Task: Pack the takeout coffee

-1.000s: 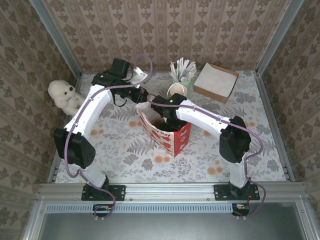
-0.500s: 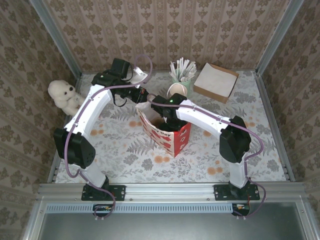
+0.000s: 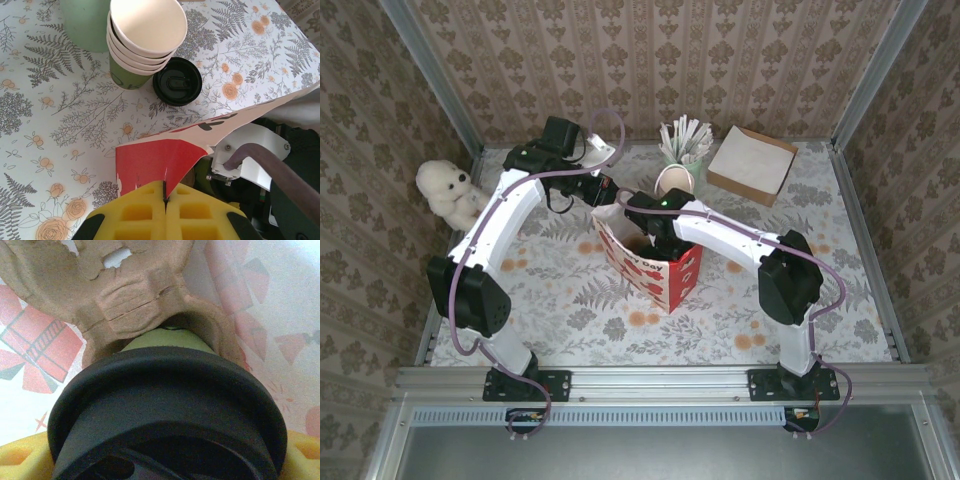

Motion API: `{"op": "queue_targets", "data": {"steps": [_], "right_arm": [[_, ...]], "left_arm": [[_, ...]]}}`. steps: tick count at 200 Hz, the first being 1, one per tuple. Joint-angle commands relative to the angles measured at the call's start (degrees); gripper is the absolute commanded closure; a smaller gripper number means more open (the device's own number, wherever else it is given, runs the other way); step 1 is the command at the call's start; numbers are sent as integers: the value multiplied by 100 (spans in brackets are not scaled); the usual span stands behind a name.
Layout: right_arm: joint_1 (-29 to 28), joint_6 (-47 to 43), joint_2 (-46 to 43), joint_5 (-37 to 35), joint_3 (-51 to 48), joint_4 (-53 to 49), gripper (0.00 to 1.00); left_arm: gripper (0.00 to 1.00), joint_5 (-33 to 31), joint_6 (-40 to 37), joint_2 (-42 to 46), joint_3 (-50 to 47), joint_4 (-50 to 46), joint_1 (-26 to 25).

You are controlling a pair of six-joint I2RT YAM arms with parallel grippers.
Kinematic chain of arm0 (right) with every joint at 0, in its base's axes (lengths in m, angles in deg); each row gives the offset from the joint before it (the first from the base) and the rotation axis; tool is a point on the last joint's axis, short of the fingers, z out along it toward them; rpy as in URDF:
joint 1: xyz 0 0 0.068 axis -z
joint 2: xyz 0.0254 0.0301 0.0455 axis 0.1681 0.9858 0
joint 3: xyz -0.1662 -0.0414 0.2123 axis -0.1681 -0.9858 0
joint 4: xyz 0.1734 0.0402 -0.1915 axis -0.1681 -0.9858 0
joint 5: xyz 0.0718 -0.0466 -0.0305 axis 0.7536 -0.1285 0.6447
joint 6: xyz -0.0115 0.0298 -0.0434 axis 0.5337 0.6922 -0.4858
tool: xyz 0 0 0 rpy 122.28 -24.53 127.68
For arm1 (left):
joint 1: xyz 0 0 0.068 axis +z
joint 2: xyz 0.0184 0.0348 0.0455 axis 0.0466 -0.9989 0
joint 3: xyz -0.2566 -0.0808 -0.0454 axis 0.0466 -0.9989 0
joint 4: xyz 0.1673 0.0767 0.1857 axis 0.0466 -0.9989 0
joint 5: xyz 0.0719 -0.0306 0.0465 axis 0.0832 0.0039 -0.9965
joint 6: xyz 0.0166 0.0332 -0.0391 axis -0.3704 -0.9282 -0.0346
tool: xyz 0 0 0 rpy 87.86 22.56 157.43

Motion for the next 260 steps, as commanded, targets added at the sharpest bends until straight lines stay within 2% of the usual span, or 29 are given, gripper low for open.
{"op": "queue_targets", "data": {"steps": [1, 191, 260], "right_arm": [[75, -62, 260, -113, -232, 109, 42], [90, -45, 373, -120, -655, 337, 42], [92, -40, 622, -322, -794, 329, 42]], "left_arm": [[100, 84, -86, -34, 182, -79, -1], [100, 98, -75, -36, 173, -72, -3], [100, 94, -76, -29, 193, -80, -4]]}}
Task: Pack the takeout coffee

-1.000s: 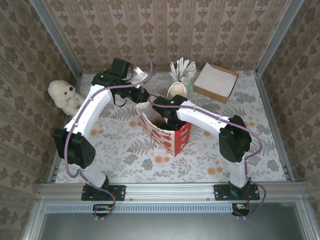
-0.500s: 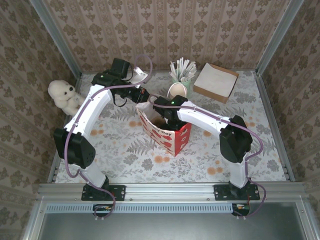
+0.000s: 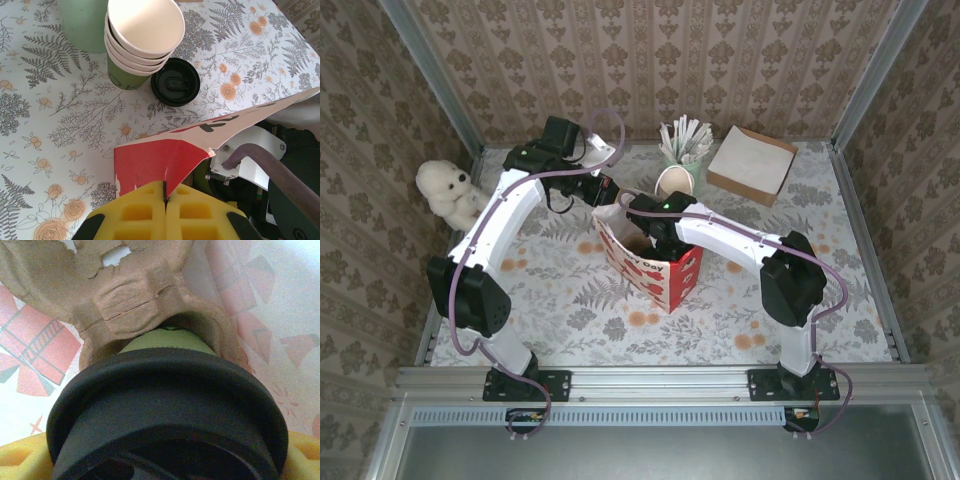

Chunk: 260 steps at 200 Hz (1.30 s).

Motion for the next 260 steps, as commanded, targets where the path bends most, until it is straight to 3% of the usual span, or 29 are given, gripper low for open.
{"op": "queue_targets", "data": {"steps": [1, 151, 260], "right_arm": [[89, -42, 713, -316, -526, 97, 42], [69, 64, 1272, -619, -690, -222, 42], [44, 75, 1056, -258, -487, -87, 41]], "left_arm": [[100, 49, -74, -28, 189, -80, -7], [100, 86, -81, -22, 211, -87, 0], [100, 153, -53, -2, 206, -82, -1]]}}
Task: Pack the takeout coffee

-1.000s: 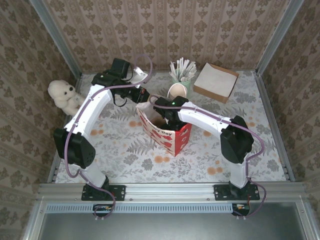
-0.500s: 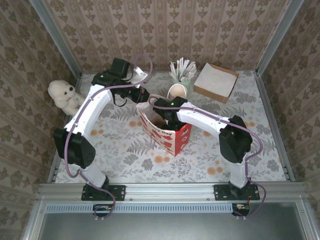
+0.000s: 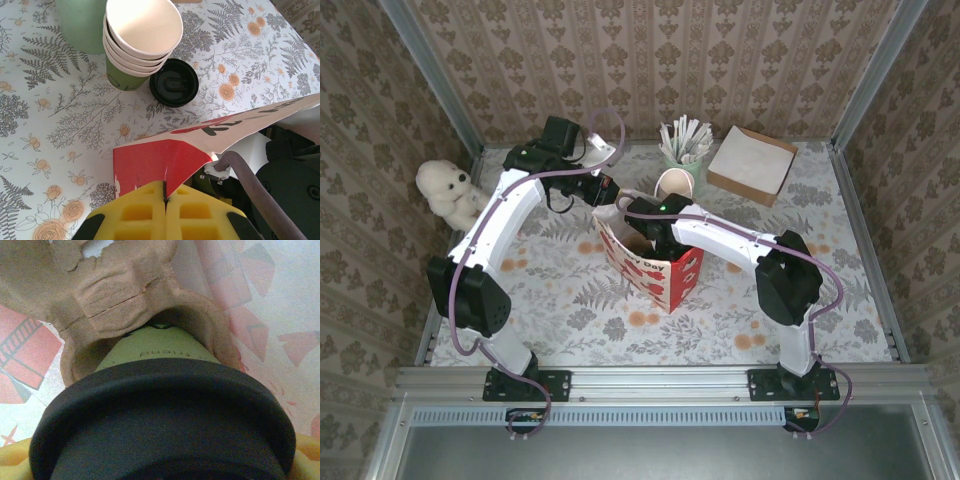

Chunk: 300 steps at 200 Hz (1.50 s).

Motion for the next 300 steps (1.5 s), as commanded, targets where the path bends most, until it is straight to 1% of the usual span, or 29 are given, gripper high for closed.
{"op": "queue_targets", "data": {"steps": [1, 83, 147, 223, 264, 300], "right_arm": [[94, 46, 865, -42, -490, 64, 41], [92, 52, 604, 32, -252, 7, 40], [89, 36, 504, 94, 74, -99, 37], [90, 18, 248, 129, 177, -182, 33], [96, -7, 136, 173, 275, -256, 31], [94, 9, 40, 151, 445, -340, 26]], "left_arm": [[100, 127, -56, -6, 182, -77, -5], [100, 123, -19, -20, 222, -82, 0], [100, 153, -14, -12, 223, -68, 0], [100, 175, -17, -11, 216, -69, -5], [100, 181, -20, -11, 216, -68, -2], [100, 175, -21, -25, 212, -75, 7]]}}
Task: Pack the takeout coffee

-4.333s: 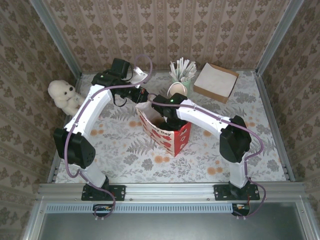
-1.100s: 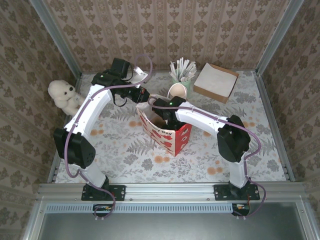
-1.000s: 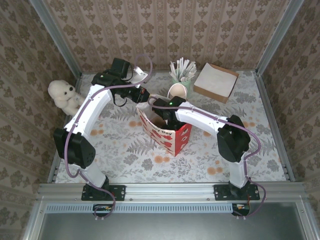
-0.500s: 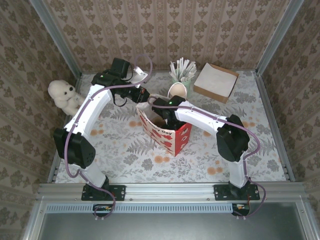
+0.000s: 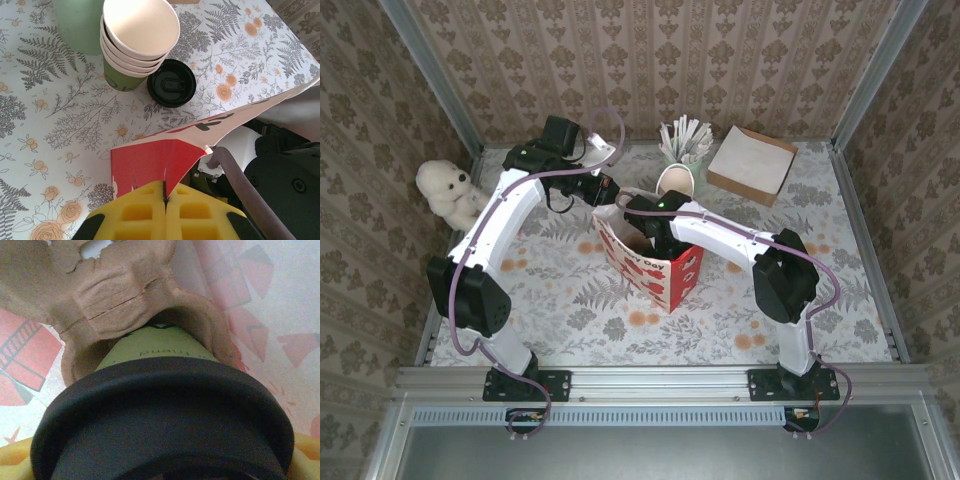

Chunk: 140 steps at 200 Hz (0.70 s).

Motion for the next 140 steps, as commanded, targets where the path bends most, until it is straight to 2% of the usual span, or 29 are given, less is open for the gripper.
{"op": "queue_targets", "data": {"steps": [1, 63, 140], "right_arm": [[66, 17, -2, 83, 166, -126, 26], [60, 74, -78, 67, 301, -181, 19], [67, 99, -218, 100, 292, -76, 16]], "left_arm": [[100, 122, -23, -20, 199, -54, 3], [100, 99, -34, -8, 192, -64, 10], [100, 122, -16, -17, 188, -59, 11]]}}
